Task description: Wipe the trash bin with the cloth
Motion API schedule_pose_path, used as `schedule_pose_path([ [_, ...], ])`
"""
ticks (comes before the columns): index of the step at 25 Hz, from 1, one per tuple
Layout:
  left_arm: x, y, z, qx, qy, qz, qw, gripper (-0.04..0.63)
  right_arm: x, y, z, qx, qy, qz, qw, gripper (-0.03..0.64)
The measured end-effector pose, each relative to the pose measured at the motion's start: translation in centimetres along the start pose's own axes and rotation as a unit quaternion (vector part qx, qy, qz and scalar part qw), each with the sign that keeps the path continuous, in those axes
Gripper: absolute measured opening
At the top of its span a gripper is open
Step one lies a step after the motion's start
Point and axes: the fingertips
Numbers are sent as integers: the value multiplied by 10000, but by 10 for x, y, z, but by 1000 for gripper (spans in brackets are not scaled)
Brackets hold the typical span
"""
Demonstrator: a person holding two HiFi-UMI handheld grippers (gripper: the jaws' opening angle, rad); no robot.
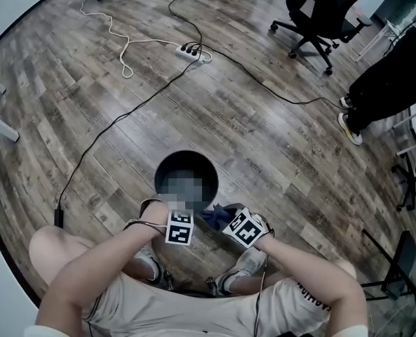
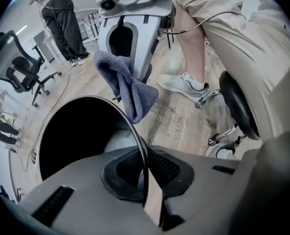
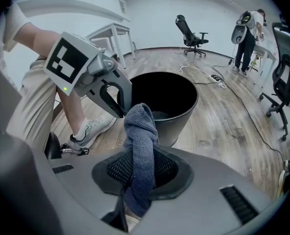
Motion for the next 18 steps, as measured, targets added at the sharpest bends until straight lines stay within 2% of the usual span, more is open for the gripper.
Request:
schedule_pose_path([
  [6, 0, 1, 2, -158, -73, -72, 9998, 35, -12, -24, 7, -233, -286, -157, 9992, 81],
  [11, -1, 1, 7, -457, 144, -210, 9986, 35, -17, -49, 9, -254, -298, -258, 9989, 81],
  [18, -1, -1, 8, -499, 111, -204, 9985, 35, -29, -103, -21, -216, -318, -390, 9985, 81],
])
Point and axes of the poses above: the fingertips, and each gripper's own axes: y backward along the fingers, x to its left, z out of its top, and after that the axes turned 6 degrees about -y, right-handed
